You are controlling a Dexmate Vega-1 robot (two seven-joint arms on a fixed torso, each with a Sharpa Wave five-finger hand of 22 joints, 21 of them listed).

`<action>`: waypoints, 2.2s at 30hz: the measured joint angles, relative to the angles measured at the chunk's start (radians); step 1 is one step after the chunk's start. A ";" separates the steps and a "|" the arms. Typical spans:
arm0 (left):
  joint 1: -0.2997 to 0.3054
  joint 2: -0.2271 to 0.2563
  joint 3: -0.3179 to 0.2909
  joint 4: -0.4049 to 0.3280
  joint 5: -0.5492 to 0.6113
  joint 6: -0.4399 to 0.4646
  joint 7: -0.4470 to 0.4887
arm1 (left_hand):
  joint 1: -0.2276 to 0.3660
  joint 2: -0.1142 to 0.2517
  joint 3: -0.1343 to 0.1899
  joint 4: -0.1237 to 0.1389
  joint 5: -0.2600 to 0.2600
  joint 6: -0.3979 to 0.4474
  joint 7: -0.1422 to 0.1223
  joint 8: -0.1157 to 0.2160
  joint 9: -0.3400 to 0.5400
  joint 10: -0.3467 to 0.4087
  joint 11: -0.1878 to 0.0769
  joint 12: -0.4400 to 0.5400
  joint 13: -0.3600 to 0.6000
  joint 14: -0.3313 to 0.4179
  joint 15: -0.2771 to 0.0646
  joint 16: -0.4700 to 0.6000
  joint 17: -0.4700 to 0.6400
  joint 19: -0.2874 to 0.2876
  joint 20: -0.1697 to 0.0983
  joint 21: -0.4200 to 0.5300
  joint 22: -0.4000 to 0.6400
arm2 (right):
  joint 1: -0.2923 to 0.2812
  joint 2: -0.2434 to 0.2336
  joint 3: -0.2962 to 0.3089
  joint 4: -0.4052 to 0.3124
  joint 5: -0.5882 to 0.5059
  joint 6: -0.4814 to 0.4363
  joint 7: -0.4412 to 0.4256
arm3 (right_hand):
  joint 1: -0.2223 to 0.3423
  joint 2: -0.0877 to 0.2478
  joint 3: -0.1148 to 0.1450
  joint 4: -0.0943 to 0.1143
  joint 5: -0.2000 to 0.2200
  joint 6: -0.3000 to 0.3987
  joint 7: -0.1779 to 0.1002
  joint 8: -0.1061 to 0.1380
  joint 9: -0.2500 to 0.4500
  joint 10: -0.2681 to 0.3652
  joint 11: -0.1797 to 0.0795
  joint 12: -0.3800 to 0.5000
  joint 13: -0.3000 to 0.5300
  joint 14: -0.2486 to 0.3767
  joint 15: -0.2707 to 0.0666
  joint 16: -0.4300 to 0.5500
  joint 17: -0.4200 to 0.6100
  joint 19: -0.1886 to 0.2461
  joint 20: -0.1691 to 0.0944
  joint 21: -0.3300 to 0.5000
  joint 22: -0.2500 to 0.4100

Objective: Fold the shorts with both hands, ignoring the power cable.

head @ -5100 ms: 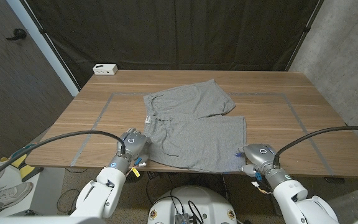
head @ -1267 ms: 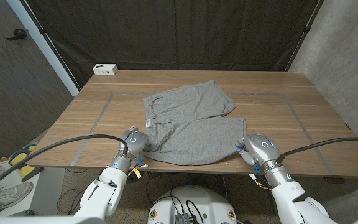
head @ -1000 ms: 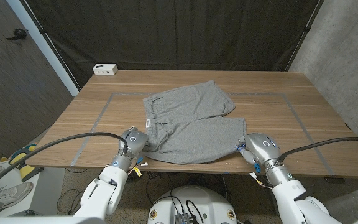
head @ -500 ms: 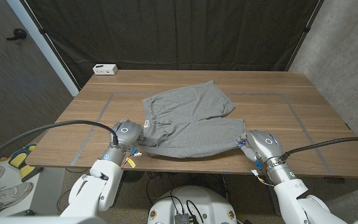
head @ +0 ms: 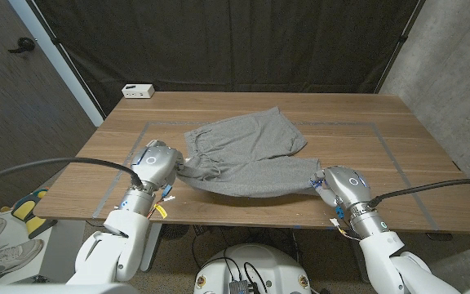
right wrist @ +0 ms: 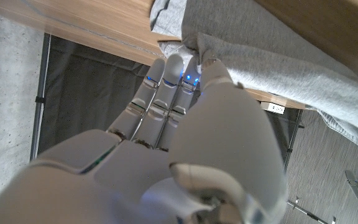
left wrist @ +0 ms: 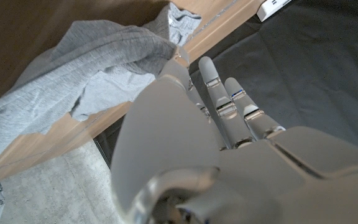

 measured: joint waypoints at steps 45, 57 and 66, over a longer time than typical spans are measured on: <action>-0.093 0.021 -0.133 0.037 -0.399 -0.179 -0.142 | -0.388 -0.234 -0.215 0.150 0.047 -0.268 -0.069 -0.241 -0.208 -0.315 -0.014 -0.190 0.096 -0.243 0.037 -0.215 -0.096 -0.144 0.104 0.062 -0.026 | 0.129 0.073 0.022 0.112 -0.025 0.066 -0.027 | 0.006 -0.005 -0.008 0.008 0.003 0.004 0.004 -0.008 0.004 0.004 0.004 0.000 0.000 0.016 -0.005 -0.018 0.009 -0.016 0.005 0.049 -0.009; -0.167 0.109 -0.056 0.032 -0.469 -0.166 -0.254 | -0.417 -0.263 -0.246 0.164 0.062 -0.295 -0.043 -0.256 -0.212 -0.347 0.014 -0.195 0.096 -0.280 0.039 -0.215 -0.105 -0.169 0.128 0.058 -0.026 | 0.136 0.074 0.016 0.124 -0.010 0.071 -0.026 | 0.006 -0.005 -0.012 0.012 0.007 0.009 -0.002 -0.008 0.002 0.004 0.004 -0.003 0.000 0.016 -0.005 -0.022 0.009 -0.020 0.002 0.057 -0.010; -0.211 0.165 0.054 0.017 -0.436 -0.135 -0.283 | -0.421 -0.267 -0.262 0.165 0.077 -0.261 -0.057 -0.245 -0.205 -0.329 -0.001 -0.186 0.101 -0.279 0.039 -0.203 -0.114 -0.172 0.120 0.058 -0.026 | 0.129 0.074 0.016 0.132 0.008 0.083 -0.049 | 0.014 0.003 -0.016 0.011 0.008 0.013 0.002 -0.016 0.001 0.004 0.004 -0.007 0.000 0.023 -0.009 -0.030 0.009 -0.023 0.005 0.073 -0.014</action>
